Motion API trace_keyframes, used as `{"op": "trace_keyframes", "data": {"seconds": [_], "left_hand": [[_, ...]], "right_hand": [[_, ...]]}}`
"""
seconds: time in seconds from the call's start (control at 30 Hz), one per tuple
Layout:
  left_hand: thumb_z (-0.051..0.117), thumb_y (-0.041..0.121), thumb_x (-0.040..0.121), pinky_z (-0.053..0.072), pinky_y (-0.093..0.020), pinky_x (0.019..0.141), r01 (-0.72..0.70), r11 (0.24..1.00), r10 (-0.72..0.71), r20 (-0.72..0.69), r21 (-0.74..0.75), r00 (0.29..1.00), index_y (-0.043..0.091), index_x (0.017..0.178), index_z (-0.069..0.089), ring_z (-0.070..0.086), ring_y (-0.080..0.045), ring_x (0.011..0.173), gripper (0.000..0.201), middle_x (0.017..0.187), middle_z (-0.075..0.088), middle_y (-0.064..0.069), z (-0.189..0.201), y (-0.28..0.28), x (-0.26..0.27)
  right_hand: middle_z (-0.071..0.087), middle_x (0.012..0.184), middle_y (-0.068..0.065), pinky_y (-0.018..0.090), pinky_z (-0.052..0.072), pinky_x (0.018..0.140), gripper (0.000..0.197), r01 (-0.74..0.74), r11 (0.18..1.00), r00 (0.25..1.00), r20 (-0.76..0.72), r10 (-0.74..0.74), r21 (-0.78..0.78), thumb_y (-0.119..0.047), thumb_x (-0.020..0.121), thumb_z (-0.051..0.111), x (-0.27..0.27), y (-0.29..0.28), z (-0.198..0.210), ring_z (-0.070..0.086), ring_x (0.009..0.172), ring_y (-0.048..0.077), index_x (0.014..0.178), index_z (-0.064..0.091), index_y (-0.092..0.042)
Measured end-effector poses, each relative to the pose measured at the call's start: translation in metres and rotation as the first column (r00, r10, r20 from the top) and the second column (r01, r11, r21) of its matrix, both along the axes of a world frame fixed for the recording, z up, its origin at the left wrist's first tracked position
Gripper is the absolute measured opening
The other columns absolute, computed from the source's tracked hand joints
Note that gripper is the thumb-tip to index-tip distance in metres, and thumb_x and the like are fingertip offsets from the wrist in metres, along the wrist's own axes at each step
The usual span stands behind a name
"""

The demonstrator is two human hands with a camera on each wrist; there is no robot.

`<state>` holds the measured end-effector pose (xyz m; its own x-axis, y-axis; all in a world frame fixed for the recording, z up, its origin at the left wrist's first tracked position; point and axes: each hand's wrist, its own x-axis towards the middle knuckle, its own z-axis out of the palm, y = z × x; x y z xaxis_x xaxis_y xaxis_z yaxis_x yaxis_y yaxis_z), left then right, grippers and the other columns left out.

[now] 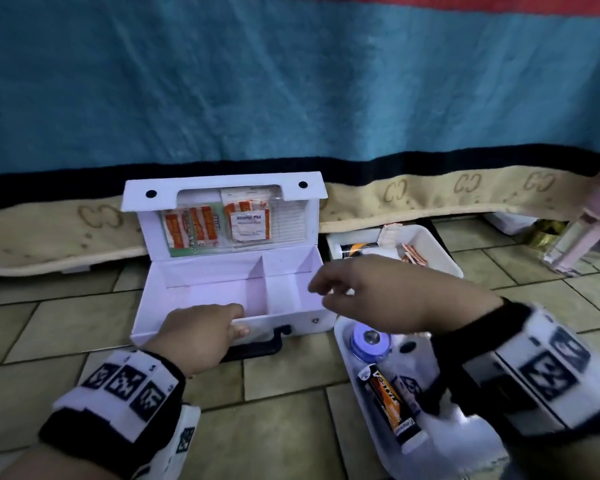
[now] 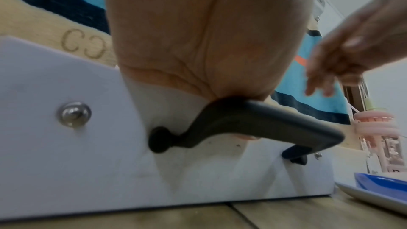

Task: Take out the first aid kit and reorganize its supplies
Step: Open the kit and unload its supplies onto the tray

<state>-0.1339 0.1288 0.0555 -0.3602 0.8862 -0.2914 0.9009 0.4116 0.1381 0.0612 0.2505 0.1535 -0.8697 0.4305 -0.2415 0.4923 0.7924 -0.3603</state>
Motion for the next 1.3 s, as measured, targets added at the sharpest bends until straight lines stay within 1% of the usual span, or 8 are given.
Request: {"op": "trace_keyframes", "data": {"seconds": [0.07, 0.17, 0.43, 0.6, 0.73, 0.9, 1.07, 1.3], "left_hand": [[0.034, 0.043, 0.098, 0.033, -0.034, 0.077, -0.003, 1.0, 0.003, -0.054, 0.004, 0.999, 0.031, 0.087, 0.039, 0.056, -0.022, 0.093, 0.017, 0.091, 0.058, 0.004, 0.0, 0.0, 0.003], [0.033, 0.04, 0.099, 0.029, -0.037, 0.078, -0.007, 1.0, 0.009, -0.117, 0.014, 0.993, 0.032, 0.088, 0.039, 0.056, -0.024, 0.096, 0.015, 0.099, 0.06, 0.001, -0.001, -0.001, 0.005], [0.035, 0.032, 0.099, 0.024, -0.038, 0.078, -0.022, 1.0, 0.019, -0.133, -0.022, 0.991, 0.029, 0.108, 0.049, 0.054, -0.026, 0.101, 0.017, 0.106, 0.056, -0.001, 0.0, 0.0, 0.005], [0.034, 0.034, 0.099, 0.024, -0.038, 0.079, -0.021, 0.999, 0.017, -0.131, -0.033, 0.991, 0.028, 0.112, 0.05, 0.054, -0.027, 0.104, 0.022, 0.11, 0.056, -0.002, 0.005, 0.0, 0.008], [0.037, 0.025, 0.098, 0.023, -0.038, 0.079, -0.042, 0.999, 0.039, -0.113, -0.028, 0.993, 0.032, 0.112, 0.05, 0.054, -0.025, 0.104, 0.021, 0.11, 0.056, 0.001, 0.004, 0.001, 0.008], [0.036, 0.023, 0.097, 0.025, -0.041, 0.083, -0.056, 0.998, 0.054, -0.092, -0.014, 0.994, 0.034, 0.112, 0.051, 0.054, -0.025, 0.106, 0.024, 0.113, 0.056, 0.003, 0.002, 0.0, 0.007], [0.037, 0.023, 0.097, 0.027, -0.041, 0.089, -0.07, 0.997, 0.071, -0.07, 0.013, 0.995, 0.036, 0.11, 0.052, 0.053, -0.024, 0.105, 0.024, 0.111, 0.057, 0.003, 0.001, -0.001, 0.006], [0.038, 0.029, 0.097, 0.027, -0.038, 0.085, -0.051, 0.999, 0.05, -0.091, -0.001, 0.995, 0.033, 0.106, 0.05, 0.054, -0.023, 0.103, 0.015, 0.109, 0.055, 0.002, 0.002, -0.002, 0.006]], "right_hand": [[0.05, 0.137, -0.006, 0.023, 0.041, 0.09, 0.045, -0.043, 0.997, 0.994, 0.106, 0.037, 0.063, -0.033, 0.095, 0.046, -0.034, 0.015, -0.001, 0.054, 0.11, 0.009, 0.139, 0.041, -0.024], [0.046, 0.142, 0.005, 0.027, 0.043, 0.084, 0.047, 0.003, 0.979, 0.985, 0.168, -0.038, 0.203, -0.027, 0.095, 0.045, -0.069, 0.038, 0.002, 0.055, 0.106, 0.016, 0.139, 0.035, -0.013], [0.052, 0.135, 0.008, 0.029, 0.039, 0.104, 0.047, 0.126, 0.965, 0.959, -0.278, -0.059, 0.228, -0.005, 0.09, 0.042, -0.107, 0.05, 0.005, 0.049, 0.125, 0.024, 0.135, 0.048, -0.018], [0.066, 0.113, 0.003, 0.021, 0.045, 0.084, 0.021, 0.111, 0.966, 0.95, -0.312, -0.033, 0.235, -0.014, 0.09, 0.057, -0.13, 0.06, 0.004, 0.059, 0.102, 0.015, 0.107, 0.068, -0.017], [0.067, 0.103, 0.002, 0.031, 0.051, 0.078, 0.026, 0.114, 0.912, 0.977, -0.212, -0.03, 0.394, -0.034, 0.077, 0.074, -0.141, 0.053, 0.008, 0.062, 0.097, 0.024, 0.1, 0.068, -0.022], [0.063, 0.101, 0.003, 0.03, 0.039, 0.061, 0.014, -0.099, 0.753, 0.995, 0.044, 0.092, 0.651, -0.019, 0.088, 0.059, -0.157, 0.029, 0.012, 0.053, 0.077, 0.024, 0.102, 0.063, -0.017], [0.062, 0.093, 0.0, 0.026, 0.03, 0.049, 0.019, -0.169, 0.732, 0.986, 0.118, 0.121, 0.66, -0.01, 0.092, 0.046, -0.16, 0.03, 0.01, 0.052, 0.074, 0.024, 0.1, 0.062, -0.016], [0.064, 0.108, 0.016, 0.034, 0.035, 0.067, 0.017, 0.146, 0.823, 0.951, -0.307, 0.036, 0.548, -0.017, 0.095, 0.044, -0.128, 0.033, 0.023, 0.062, 0.099, 0.035, 0.11, 0.046, -0.011]]}}
